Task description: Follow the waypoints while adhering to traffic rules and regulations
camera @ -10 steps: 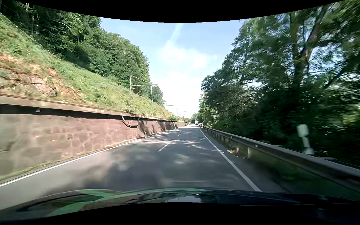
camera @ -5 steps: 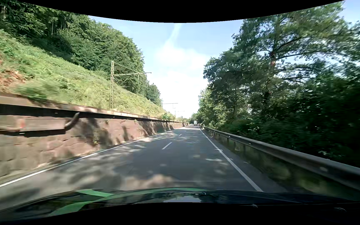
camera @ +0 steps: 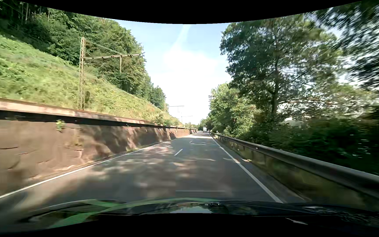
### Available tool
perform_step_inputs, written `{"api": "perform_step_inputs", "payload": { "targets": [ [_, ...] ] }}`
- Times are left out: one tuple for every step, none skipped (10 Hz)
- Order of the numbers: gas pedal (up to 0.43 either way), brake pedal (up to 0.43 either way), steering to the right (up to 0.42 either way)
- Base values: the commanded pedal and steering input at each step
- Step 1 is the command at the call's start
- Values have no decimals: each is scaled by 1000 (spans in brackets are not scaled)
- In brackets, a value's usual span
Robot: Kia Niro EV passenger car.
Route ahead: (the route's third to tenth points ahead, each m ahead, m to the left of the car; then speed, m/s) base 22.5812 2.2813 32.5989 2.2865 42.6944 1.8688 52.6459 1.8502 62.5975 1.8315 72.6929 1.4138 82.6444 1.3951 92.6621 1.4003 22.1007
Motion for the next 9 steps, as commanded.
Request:
{"api": "perform_step_inputs", "payload": {
  "targets": [
    [197,0,3],
    [197,0,3],
    [197,0,1],
    [197,0,1],
    [197,0,1],
    [209,0,1],
    [220,0,1],
    [220,0,0],
    [220,0,0]
  ]
}}
